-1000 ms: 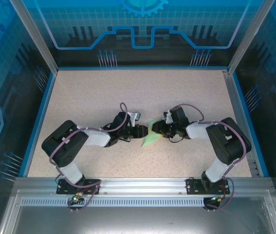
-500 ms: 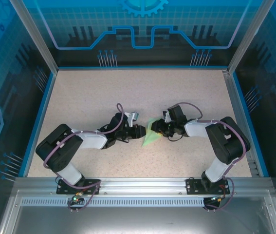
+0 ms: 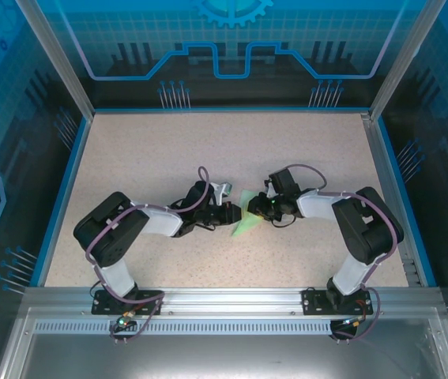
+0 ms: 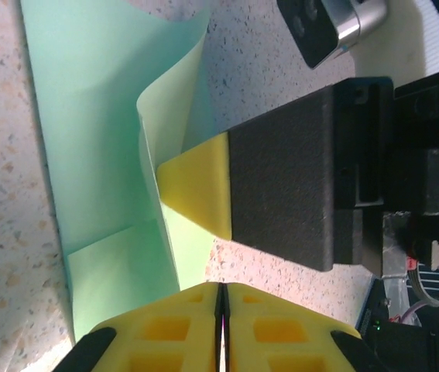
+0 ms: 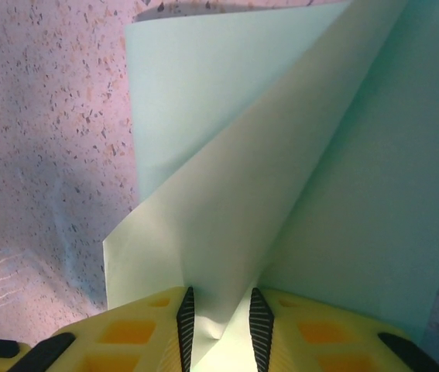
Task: Fold a paper plane with a square sheet of paper (pick it up from the middle)
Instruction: Fourth fold the wing at the center of the table.
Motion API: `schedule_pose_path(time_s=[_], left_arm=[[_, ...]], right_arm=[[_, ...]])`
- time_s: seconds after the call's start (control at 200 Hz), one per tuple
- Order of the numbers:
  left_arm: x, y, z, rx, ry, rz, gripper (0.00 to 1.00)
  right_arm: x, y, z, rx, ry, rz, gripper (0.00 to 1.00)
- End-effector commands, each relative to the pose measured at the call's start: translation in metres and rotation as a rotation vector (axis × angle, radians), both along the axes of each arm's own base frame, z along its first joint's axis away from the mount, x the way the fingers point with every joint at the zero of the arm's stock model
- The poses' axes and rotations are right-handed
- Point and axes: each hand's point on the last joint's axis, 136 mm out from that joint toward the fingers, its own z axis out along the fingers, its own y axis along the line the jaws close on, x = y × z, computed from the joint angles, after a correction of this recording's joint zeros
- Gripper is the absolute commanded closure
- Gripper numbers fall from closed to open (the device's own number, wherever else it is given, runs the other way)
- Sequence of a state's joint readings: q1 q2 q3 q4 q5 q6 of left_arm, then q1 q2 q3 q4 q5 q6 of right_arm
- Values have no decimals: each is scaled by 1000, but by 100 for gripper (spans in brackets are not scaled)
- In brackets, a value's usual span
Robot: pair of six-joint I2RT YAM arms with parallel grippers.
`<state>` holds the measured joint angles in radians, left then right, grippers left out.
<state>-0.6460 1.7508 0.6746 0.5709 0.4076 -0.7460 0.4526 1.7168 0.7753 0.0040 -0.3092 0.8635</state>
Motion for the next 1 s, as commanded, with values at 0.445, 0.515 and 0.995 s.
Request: schedule_pose_path(time_s=[0.445,0.515,0.995], left_arm=[[-12,-16,3,-22,-11,-89,86],[-13,-15,0,-8,-8,-89,87],[-11,-2,-28,114,49,-45,93]], right_arm=[[-23,-20,-35,-160,121,-19,58],[-23,-21,-36,-168,135,-27,57],[-26,-25,-40,-192,166,-39,57]])
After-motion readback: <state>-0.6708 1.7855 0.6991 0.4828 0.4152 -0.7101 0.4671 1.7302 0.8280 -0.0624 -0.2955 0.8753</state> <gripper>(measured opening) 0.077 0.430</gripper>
